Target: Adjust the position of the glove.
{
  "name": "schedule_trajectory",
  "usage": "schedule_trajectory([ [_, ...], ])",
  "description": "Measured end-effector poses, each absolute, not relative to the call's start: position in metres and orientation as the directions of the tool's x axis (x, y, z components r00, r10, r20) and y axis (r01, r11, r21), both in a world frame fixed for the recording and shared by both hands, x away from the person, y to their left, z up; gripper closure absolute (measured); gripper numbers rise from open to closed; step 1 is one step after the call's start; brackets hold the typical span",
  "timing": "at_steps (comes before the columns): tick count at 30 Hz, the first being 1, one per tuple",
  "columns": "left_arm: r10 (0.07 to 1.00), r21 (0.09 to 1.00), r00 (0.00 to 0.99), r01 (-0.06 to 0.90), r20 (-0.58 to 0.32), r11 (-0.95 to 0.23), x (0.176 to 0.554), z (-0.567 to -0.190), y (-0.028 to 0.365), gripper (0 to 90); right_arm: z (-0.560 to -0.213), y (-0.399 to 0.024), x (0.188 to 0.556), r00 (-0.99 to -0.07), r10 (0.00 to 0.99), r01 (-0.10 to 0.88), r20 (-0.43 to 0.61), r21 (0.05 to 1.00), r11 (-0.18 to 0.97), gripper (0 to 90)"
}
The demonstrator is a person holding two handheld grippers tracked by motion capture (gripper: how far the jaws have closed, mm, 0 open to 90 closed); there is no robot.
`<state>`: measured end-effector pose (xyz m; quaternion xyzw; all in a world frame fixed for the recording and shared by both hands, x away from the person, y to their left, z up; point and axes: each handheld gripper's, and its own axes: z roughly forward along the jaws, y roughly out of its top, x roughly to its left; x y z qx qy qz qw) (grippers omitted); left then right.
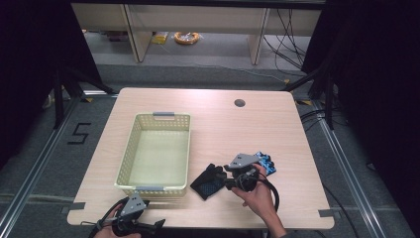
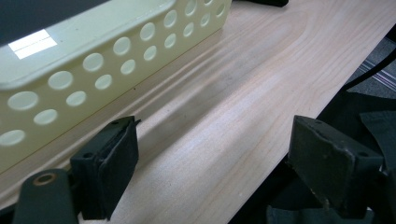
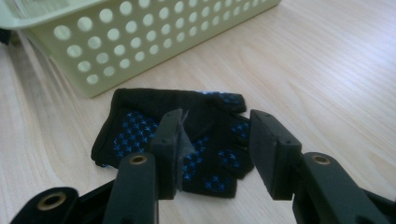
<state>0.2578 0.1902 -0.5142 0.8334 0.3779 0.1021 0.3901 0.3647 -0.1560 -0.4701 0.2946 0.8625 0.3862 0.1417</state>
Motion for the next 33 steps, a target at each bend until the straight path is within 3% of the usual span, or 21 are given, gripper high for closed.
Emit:
schedule_trajectory([
  [12,0.702,0.730,0.704,0.536,-0.109,-0.424,0.258,-0.514,0.191,15.9,-0.481,-0.137,0.381,-0.807,0.590,0.409,-0.024,0.698,0.588,64.7],
  [17,0.697,0.726,0.710,0.531,-0.099,-0.437,0.258,-0.513,0.192,15.9,-0.483,-0.140,0.392,-0.777,0.629,0.455,-0.018,0.675,0.582,68.5],
  [33,0.706,0.723,0.701,0.541,-0.104,-0.431,0.258,-0.513,0.192,15.9,-0.501,-0.132,0.417,-0.763,0.646,0.527,0.037,0.614,0.588,61.6],
])
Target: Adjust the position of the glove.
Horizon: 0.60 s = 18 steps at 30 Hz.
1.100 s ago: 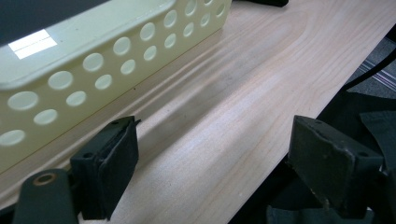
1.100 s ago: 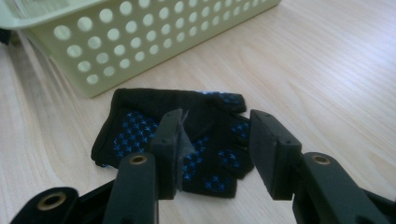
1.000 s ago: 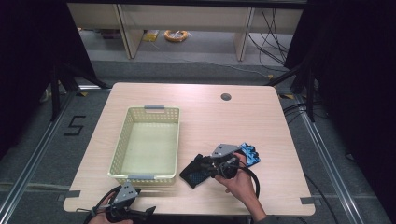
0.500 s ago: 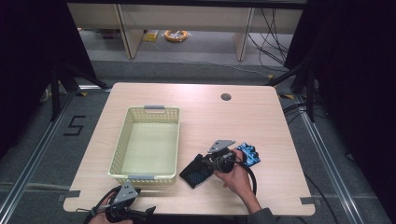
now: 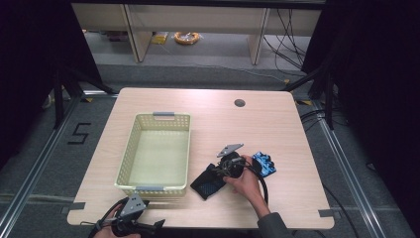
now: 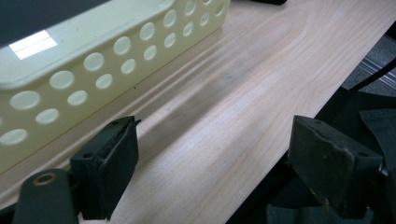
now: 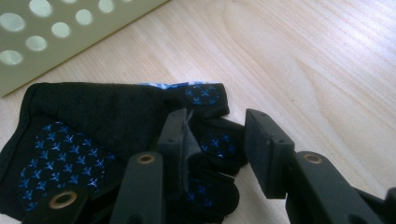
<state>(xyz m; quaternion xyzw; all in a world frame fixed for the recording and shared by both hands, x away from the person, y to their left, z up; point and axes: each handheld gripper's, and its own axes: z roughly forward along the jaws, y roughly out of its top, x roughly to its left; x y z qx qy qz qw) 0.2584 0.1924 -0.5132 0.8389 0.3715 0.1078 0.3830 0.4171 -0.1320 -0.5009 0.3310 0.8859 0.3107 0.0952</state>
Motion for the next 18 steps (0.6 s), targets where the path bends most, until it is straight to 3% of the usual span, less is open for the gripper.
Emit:
schedule_trajectory([
  [3,0.704,0.719,0.701,0.547,-0.112,-0.430,0.257,-0.513,0.192,16.1,-0.503,-0.132,0.416,-0.757,0.653,0.520,0.026,0.628,0.579,66.6],
  [5,0.700,0.728,0.706,0.534,-0.103,-0.431,0.258,-0.513,0.192,16.1,-0.501,-0.132,0.413,-0.746,0.665,0.537,0.032,0.619,0.573,77.9],
  [7,0.705,0.722,0.705,0.528,-0.079,-0.447,0.258,-0.512,0.192,16.1,-0.501,-0.132,0.410,-0.742,0.670,0.540,0.024,0.614,0.576,81.9],
  [11,0.703,0.721,0.707,0.527,-0.078,-0.450,0.258,-0.512,0.193,16.2,-0.501,-0.130,0.406,-0.718,0.695,0.558,0.030,0.622,0.550,84.5],
  [12,0.707,0.730,0.696,0.547,-0.125,-0.410,0.257,-0.513,0.191,16.2,-0.501,-0.131,0.404,-0.709,0.704,0.571,0.050,0.627,0.530,84.9],
  [15,0.699,0.725,0.710,0.526,-0.086,-0.445,0.258,-0.511,0.194,16.2,-0.498,-0.136,0.400,-0.693,0.715,0.573,0.095,0.674,0.466,85.5],
  [18,0.703,0.733,0.703,0.533,-0.107,-0.422,0.258,-0.512,0.193,16.2,-0.485,-0.143,0.390,-0.677,0.722,0.579,0.145,0.711,0.399,85.6],
])
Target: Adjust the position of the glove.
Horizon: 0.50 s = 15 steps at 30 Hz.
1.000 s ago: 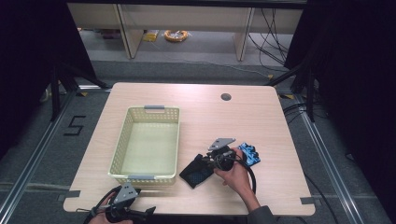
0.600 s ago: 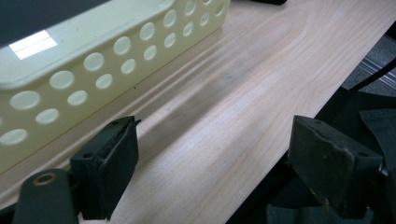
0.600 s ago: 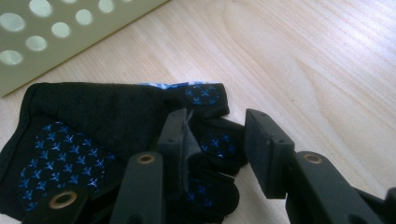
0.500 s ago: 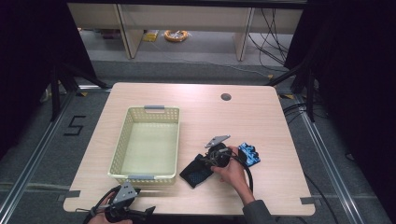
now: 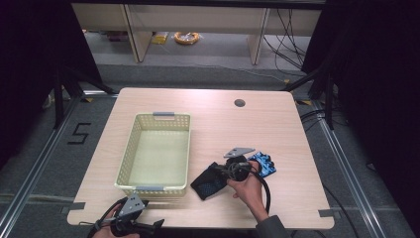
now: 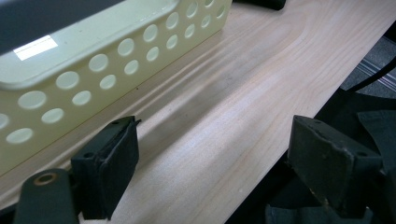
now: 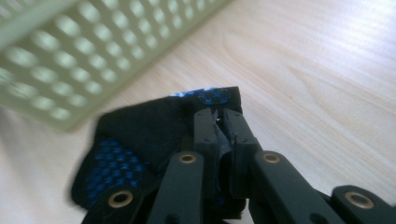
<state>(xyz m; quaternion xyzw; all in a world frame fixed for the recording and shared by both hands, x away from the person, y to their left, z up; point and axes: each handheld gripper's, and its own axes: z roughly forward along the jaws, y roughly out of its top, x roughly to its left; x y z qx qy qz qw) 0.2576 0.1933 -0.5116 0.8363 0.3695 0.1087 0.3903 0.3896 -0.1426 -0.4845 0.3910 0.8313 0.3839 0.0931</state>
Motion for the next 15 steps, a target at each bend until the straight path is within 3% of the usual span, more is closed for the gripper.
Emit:
schedule_trajectory([
  [6,0.701,0.726,0.708,0.527,-0.087,-0.442,0.258,-0.511,0.194,16.6,-0.454,-0.159,0.358,-0.667,0.704,0.565,0.243,0.781,0.265,86.0],
  [15,0.702,0.730,0.706,0.528,-0.094,-0.434,0.258,-0.511,0.194,16.6,-0.447,-0.172,0.329,-0.648,0.655,0.593,0.388,0.797,0.115,86.1],
])
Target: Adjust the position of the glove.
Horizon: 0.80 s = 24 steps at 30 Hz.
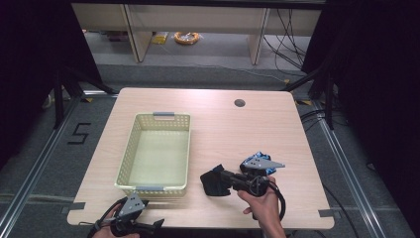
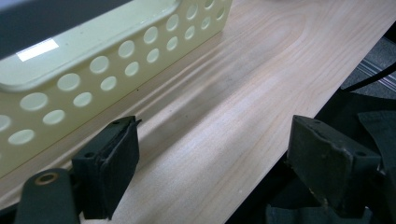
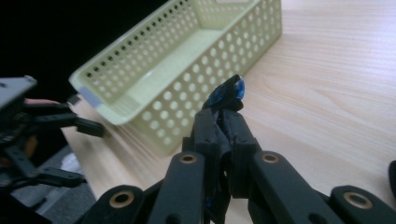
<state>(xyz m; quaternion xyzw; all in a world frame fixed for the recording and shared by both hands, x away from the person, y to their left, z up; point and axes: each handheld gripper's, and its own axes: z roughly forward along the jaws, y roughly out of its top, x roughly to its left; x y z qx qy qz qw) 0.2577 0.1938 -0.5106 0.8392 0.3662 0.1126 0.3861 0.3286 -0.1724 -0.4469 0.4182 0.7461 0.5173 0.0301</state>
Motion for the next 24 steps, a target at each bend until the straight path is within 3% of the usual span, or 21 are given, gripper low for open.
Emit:
schedule_trajectory([
  [18,0.708,0.726,0.699,0.539,-0.104,-0.426,0.257,-0.511,0.193,16.5,-0.457,-0.180,0.299,-0.654,0.599,0.614,0.462,0.787,0.064,86.1],
  [24,0.699,0.729,0.710,0.523,-0.088,-0.441,0.258,-0.510,0.193,16.6,-0.474,-0.193,0.296,-0.574,0.653,0.679,0.495,0.733,0.042,85.9],
])
